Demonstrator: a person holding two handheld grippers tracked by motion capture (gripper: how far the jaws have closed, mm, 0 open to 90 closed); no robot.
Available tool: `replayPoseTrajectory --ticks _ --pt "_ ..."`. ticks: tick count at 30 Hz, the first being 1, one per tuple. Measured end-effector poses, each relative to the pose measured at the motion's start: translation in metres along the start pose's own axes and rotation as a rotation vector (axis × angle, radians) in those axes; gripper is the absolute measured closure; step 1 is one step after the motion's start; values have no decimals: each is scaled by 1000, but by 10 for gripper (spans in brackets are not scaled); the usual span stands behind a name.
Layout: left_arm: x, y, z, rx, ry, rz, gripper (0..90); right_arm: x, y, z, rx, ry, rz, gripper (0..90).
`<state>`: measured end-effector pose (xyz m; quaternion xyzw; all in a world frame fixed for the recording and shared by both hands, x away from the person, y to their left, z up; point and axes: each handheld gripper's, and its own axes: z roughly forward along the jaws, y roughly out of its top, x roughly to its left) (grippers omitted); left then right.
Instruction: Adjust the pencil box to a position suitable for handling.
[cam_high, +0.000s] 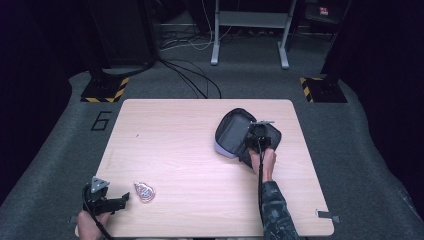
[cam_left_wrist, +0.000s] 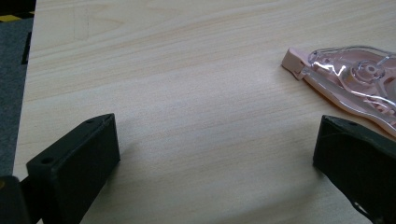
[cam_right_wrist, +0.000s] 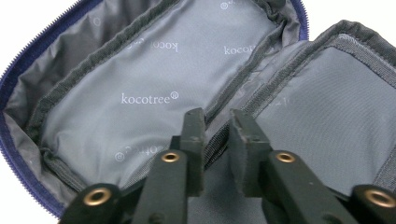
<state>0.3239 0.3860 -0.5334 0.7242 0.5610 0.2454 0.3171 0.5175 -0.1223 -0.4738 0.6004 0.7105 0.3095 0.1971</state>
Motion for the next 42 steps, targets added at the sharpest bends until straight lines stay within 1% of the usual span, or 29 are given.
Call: replayPoseTrajectory --ticks 4,8,11,13,14,15,16,18,19,22,24,25,27,28,29,30,31,32,34,35,37,38,39,40,41,42 --pt "0 0 0 1 0 1 4 1 -1 1 -2 -3 -1 814" --pt "0 0 0 0 0 1 4 1 -2 0 -19 -1 -24 839" --pt "0 0 0 1 0 1 3 3 -3 -1 -19 14 -31 847" --pt "0 0 0 1 0 1 4 5 -3 -2 -20 29 -53 851" --pt "0 0 0 1 0 1 4 5 -3 -2 -20 29 -53 851" --pt "0 0 0 1 0 1 4 8 -4 -3 -13 46 -68 855" --pt "0 0 0 5 -2 2 4 9 -4 -4 -10 49 -82 858" --pt "0 0 0 1 0 1 4 12 -5 -5 -5 69 -104 865" --pt "0 0 0 1 0 1 4 12 -5 -5 -5 69 -104 865" --pt "0 0 0 0 0 0 4 17 -10 -7 5 110 -142 872" --pt "0 0 0 4 -1 2 4 17 -11 -7 5 113 -142 872" --pt "0 0 0 1 1 1 4 18 -14 -9 5 132 -160 872" --pt "0 0 0 3 -1 2 4 19 -16 -10 6 147 -162 872" --pt "0 0 0 3 -1 2 4 20 -17 -11 7 156 -172 872" --pt "0 0 0 5 -2 2 4 20 -17 -11 7 156 -172 872" --pt "0 0 0 1 1 1 4 21 -18 -14 6 171 -190 872" --pt "0 0 0 1 1 1 4 21 -18 -14 6 171 -190 872" --pt "0 0 0 1 1 1 4 23 -20 -15 5 188 -215 872" --pt "0 0 0 5 -1 2 4 25 -20 -16 10 194 -215 872" --pt "0 0 0 1 1 1 4 28 -22 -18 13 212 -243 873" --pt "0 0 0 5 -1 2 4 30 -23 -19 13 224 -280 873" --pt "0 0 0 5 -1 2 4 30 -23 -19 13 224 -280 873" --pt "0 0 -1 7 -1 3 4 34 -25 -20 17 241 -294 874" --pt "0 0 0 3 -1 2 4 34 -25 -20 17 249 -307 874" --pt "0 0 -1 7 -1 2 4 35 -25 -21 17 258 -311 874" --pt "0 0 0 5 -1 2 4 37 -26 -22 21 268 -305 873"
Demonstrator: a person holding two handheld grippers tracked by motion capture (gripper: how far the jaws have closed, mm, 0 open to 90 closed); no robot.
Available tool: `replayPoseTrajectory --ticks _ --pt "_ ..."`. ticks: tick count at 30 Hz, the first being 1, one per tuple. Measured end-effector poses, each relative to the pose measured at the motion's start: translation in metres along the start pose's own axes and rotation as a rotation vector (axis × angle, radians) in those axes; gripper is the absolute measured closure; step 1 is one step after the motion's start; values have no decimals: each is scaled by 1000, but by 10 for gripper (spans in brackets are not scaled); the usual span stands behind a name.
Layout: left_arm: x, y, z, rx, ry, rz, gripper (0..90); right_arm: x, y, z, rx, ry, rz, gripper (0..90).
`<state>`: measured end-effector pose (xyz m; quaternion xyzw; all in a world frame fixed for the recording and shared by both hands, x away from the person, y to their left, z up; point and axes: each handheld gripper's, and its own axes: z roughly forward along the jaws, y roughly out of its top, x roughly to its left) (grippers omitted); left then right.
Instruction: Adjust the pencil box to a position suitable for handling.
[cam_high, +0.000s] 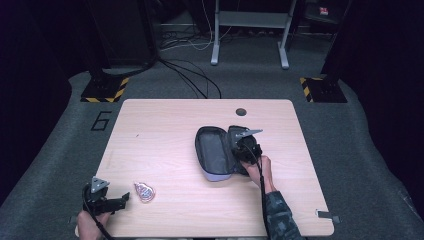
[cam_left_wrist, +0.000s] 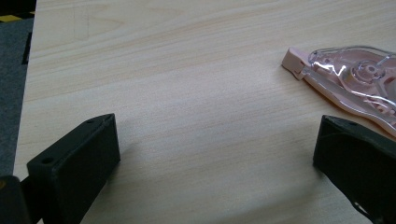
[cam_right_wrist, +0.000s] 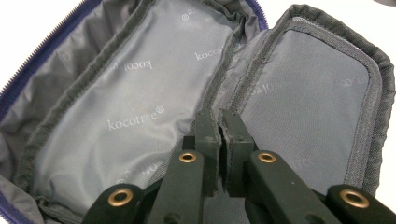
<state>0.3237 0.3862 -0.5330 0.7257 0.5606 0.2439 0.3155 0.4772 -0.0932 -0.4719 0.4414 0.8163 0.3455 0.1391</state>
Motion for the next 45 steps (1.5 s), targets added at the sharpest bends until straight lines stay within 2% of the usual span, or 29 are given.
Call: replayPoseTrajectory --ticks 2,4,5,8,9,10,11,12,13,14,15,16,17,18,22,23,25,27,28,29,31,34,38,44,45 --pt "0 0 0 2 1 1 4 2 0 -1 -3 29 -22 873" --pt "0 0 0 -4 3 -1 4 4 -1 -1 -1 39 -46 871" --pt "0 0 0 -1 3 -1 4 6 -2 -1 1 49 -29 868" --pt "0 0 0 -4 2 0 4 7 -4 -3 -11 57 -30 834" --pt "0 0 0 -4 2 -1 4 10 -6 -7 -33 49 -20 698" --pt "0 0 0 -1 1 0 4 12 -6 -9 -46 35 -22 631" --pt "0 0 0 -1 1 0 4 12 -6 -9 -46 35 -22 631" --pt "0 0 0 -4 3 -1 4 18 -5 -11 -62 -1 -2 552" --pt "0 0 0 -4 3 -1 4 20 -4 -11 -58 -20 8 521" --pt "0 0 0 -4 3 -1 4 20 -4 -11 -58 -20 8 521" --pt "0 0 0 -4 2 0 4 23 -1 -9 -52 -64 22 513" --pt "0 0 0 -4 2 0 4 23 -1 -9 -52 -64 22 513" --pt "0 0 0 -4 2 0 4 24 -1 -8 -43 -72 47 505" --pt "0 0 0 -4 3 -1 4 22 1 -2 -32 -92 62 510" --pt "0 0 0 -4 3 -1 4 22 3 7 1 -107 79 551" --pt "0 0 0 -4 3 -1 4 25 4 13 22 -130 87 628" --pt "0 0 0 -4 2 -1 4 25 5 15 21 -158 67 696" --pt "0 0 0 -4 3 -1 4 25 7 16 20 -147 70 768" --pt "0 0 0 -4 3 -1 4 25 7 16 20 -147 70 768" --pt "0 0 0 -5 3 -1 5 24 8 18 25 -141 70 813" --pt "0 0 0 -4 3 -1 5 25 9 20 27 -138 71 841" --pt "0 0 0 -1 4 -1 5 24 10 20 27 -127 44 860" --pt "0 0 0 -4 3 -1 4 28 13 22 22 -65 -22 875" --pt "0 0 0 -4 3 -2 5 38 20 27 15 17 -189 878" --pt "0 0 0 -4 3 -2 4 38 20 27 15 17 -189 878"
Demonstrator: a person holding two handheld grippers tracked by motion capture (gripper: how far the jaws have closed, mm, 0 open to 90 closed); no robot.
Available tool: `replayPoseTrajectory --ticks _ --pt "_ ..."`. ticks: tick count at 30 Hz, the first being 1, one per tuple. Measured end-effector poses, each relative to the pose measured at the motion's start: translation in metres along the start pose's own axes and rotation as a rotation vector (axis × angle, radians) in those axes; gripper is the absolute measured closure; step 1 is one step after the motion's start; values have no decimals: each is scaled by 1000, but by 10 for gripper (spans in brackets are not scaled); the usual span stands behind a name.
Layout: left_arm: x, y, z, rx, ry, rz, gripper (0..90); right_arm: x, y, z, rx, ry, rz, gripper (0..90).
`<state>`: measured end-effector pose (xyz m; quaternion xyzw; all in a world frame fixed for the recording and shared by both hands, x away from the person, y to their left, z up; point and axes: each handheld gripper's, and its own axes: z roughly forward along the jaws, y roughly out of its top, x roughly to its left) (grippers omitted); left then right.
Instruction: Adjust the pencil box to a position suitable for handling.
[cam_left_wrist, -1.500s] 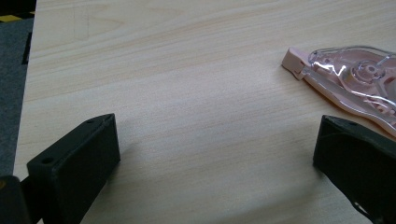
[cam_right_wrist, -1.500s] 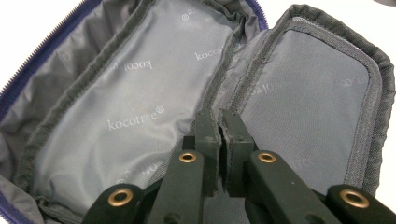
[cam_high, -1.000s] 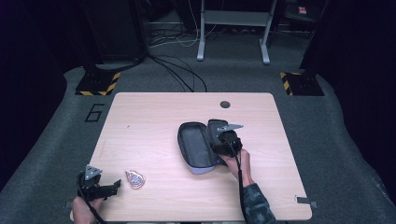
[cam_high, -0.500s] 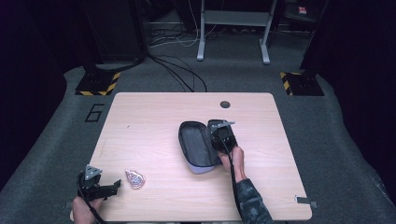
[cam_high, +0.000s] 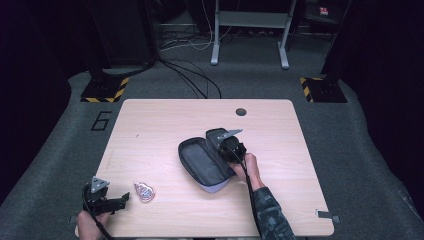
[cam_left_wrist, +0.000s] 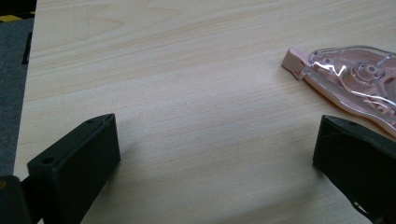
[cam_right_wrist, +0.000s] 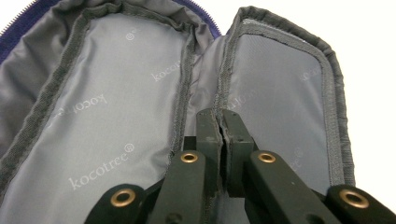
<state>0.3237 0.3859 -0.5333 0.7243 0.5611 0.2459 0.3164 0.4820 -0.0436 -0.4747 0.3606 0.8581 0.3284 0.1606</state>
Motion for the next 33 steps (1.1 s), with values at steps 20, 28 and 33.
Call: replayPoseTrajectory --ticks 20,28,33 --pt "0 0 0 0 0 0 5 15 -41 -48 20 -124 318 122" --pt "0 0 0 0 0 0 5 23 -65 -43 80 -141 369 78" --pt "0 0 0 0 0 0 5 14 -75 -47 86 -118 406 107"
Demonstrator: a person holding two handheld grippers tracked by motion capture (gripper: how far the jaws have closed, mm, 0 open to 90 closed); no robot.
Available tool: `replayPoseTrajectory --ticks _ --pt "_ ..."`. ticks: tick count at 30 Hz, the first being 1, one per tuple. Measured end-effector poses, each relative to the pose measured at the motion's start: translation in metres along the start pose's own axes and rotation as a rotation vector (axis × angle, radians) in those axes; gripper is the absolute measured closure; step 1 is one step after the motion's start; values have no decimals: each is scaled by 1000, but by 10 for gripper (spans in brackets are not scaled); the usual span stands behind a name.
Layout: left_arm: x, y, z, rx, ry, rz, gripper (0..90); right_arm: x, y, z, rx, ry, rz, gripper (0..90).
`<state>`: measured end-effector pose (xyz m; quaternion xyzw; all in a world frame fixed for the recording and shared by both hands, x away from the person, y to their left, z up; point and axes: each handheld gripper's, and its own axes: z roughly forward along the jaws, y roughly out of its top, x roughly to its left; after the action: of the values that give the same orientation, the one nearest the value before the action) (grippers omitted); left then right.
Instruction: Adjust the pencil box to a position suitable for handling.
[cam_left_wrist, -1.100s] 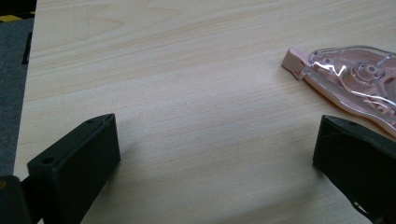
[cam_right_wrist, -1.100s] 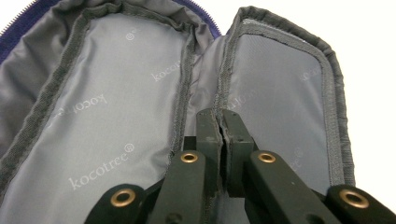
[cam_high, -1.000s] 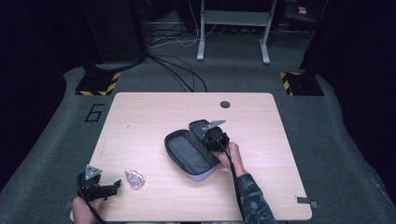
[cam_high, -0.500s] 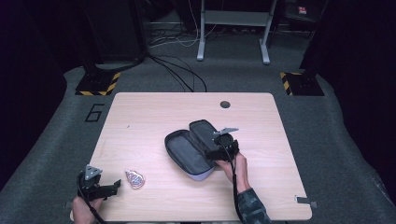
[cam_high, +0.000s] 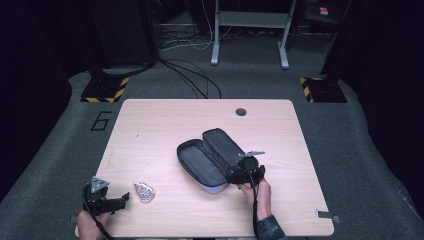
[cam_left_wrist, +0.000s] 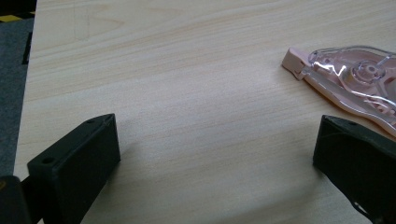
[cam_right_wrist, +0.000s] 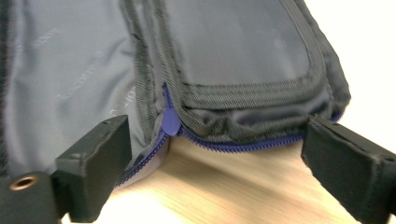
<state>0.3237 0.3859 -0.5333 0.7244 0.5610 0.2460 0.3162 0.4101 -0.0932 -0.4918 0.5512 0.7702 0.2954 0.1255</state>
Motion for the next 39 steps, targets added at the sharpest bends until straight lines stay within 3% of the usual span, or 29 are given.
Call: replayPoseTrajectory --ticks 3,5,6,7,12,15,19,24,31,39 --pt "0 0 0 0 0 0 4 -18 -4 -4 9 -10 31 166" --pt "0 0 0 0 0 0 5 -21 -5 -5 8 -14 42 180" --pt "0 0 0 0 0 0 5 -32 -7 -6 -1 -12 86 263" --pt "0 0 0 0 0 0 5 -36 -7 -6 -2 -11 95 278" --pt "0 0 0 0 0 0 5 -47 -7 -4 -14 -19 124 382" --pt "0 0 0 0 0 0 5 -49 -5 -4 -24 -20 114 447" --pt "0 0 0 1 0 -1 5 -50 1 -1 -28 -25 97 598" --pt "0 0 0 1 0 -1 5 -50 6 3 -27 -25 71 701" --pt "0 0 0 1 0 -1 5 -51 18 7 -44 -5 9 757" --pt "0 0 0 1 0 -1 5 -49 32 19 -51 31 -76 760"
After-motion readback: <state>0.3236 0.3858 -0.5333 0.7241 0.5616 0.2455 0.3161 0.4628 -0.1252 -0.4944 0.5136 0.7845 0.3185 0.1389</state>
